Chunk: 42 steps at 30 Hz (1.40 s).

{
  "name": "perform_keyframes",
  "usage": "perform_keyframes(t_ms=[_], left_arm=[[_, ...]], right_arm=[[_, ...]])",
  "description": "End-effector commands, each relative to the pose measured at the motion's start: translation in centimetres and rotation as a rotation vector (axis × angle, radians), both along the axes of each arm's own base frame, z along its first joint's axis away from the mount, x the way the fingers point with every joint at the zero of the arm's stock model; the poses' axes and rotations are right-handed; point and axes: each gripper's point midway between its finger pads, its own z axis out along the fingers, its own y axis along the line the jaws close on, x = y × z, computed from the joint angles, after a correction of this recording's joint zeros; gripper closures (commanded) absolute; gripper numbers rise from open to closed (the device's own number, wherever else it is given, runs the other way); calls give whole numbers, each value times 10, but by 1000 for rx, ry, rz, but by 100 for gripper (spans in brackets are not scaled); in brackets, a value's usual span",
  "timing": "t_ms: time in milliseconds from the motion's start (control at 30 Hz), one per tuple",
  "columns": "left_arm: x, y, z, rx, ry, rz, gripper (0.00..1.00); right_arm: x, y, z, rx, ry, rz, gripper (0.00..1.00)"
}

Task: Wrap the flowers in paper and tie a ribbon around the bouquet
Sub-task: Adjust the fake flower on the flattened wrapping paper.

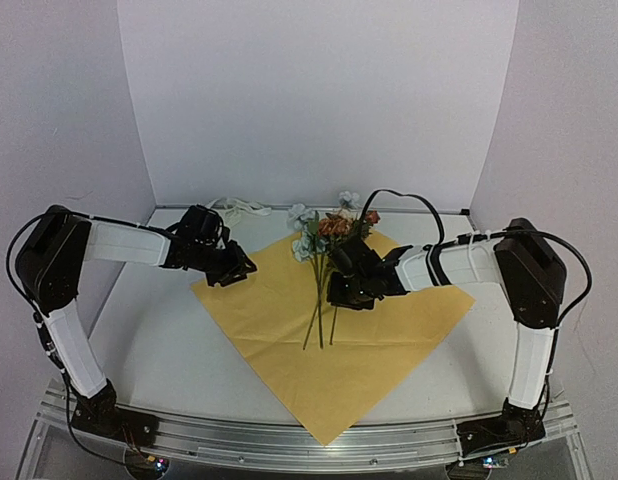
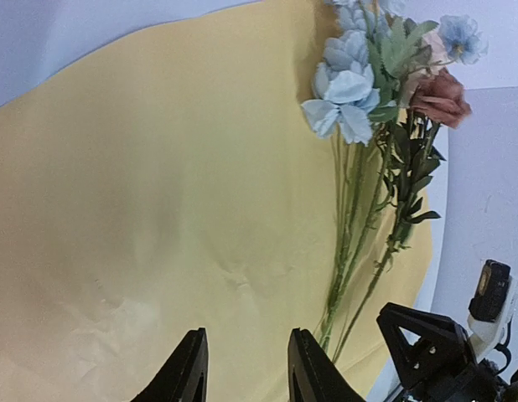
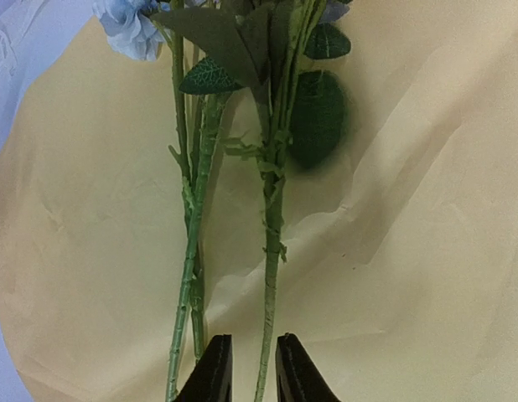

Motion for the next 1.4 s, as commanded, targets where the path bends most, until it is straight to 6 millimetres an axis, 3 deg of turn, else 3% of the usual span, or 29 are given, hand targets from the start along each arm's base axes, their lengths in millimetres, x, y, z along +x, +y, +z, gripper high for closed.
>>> perform_keyframes(t_ms=[0, 167, 300, 400, 467, 700, 867, 1033, 1200, 1367], left_arm=[[-7, 30, 16, 33, -37, 60, 63], [-25, 76, 12, 88, -11, 184, 57], [-43, 106, 5, 128, 8, 266, 51], [-58, 114, -6, 132, 42, 286, 49], [-66, 114, -14, 114, 69, 285, 48], [-80, 110, -30, 55, 124, 303, 42], [-85, 93, -36, 20, 145, 288, 36], [-91, 72, -43, -3, 181, 292, 36], [-100, 64, -50, -12, 226, 341, 40], [-108, 59, -39, 36, 174, 276, 40]], right_arm=[[-4, 8, 15, 54, -17, 5, 75], [-12, 5, 21, 53, -9, 21, 68], [-20, 4, 26, 10, -7, 49, 48], [-22, 6, 25, -18, 11, 67, 34], [-21, 10, 20, -36, 24, 81, 27], [-10, 22, 10, -87, 37, 99, 16], [-5, 25, 2, -124, 50, 105, 15], [-8, 17, 15, -133, 31, 105, 14], [-22, 8, 38, -102, 22, 119, 13], [-58, -7, 53, -90, 14, 140, 13]])
